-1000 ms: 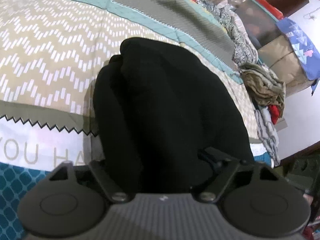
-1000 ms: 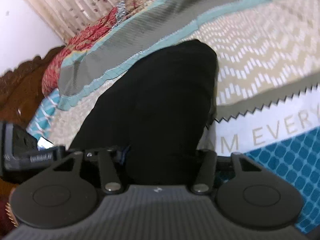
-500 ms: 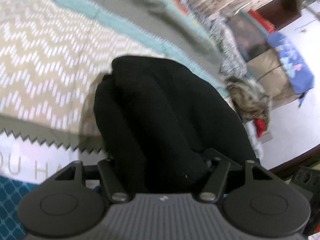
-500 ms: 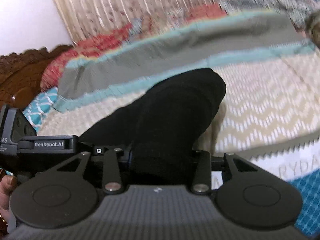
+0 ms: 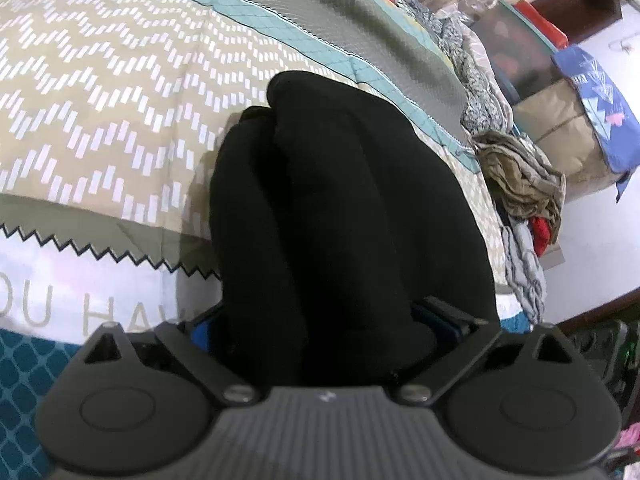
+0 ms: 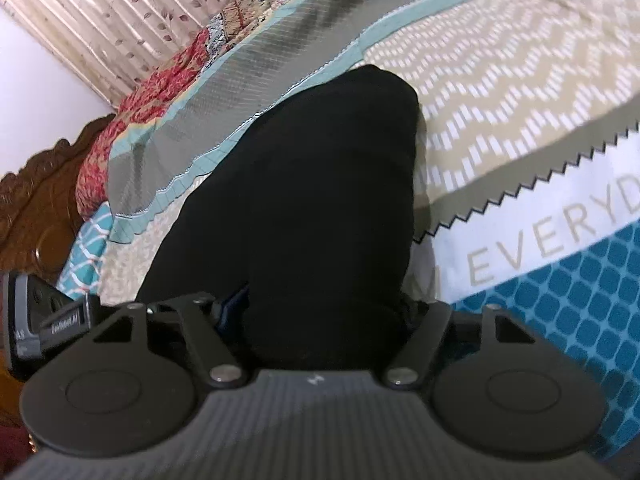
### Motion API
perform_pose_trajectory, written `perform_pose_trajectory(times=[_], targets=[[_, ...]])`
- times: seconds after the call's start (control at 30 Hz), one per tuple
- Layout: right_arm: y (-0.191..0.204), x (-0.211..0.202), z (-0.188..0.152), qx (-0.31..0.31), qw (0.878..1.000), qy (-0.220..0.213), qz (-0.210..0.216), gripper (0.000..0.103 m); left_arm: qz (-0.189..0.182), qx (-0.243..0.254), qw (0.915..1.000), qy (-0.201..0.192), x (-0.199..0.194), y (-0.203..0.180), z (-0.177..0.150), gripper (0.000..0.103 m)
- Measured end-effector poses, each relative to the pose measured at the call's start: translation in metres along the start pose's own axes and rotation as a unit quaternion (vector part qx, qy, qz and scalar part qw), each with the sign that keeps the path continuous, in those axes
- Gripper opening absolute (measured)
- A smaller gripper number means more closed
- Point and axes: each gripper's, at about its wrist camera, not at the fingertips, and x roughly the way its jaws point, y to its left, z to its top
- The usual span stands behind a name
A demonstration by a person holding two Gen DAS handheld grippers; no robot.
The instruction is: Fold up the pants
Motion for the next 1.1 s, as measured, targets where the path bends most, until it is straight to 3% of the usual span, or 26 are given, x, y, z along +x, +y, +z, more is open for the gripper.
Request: perform_pose_trajectory(times=[0.37, 1.1], targets=[[0.0053, -0.0016, -0.0034, -0.011, 1.000, -0.009, 0.010, 0.082, 0.008, 0.021, 0.9997, 0.006, 0.0038, -0.0039, -0.0009, 0.100], [0.0038, -0.0007, -0.0058, -0.006, 1.000, -0.017, 0.014, 0.082, 0.010, 0.037, 0.9992, 0.010, 0.0088, -0.0106, -0.0047, 0.103]])
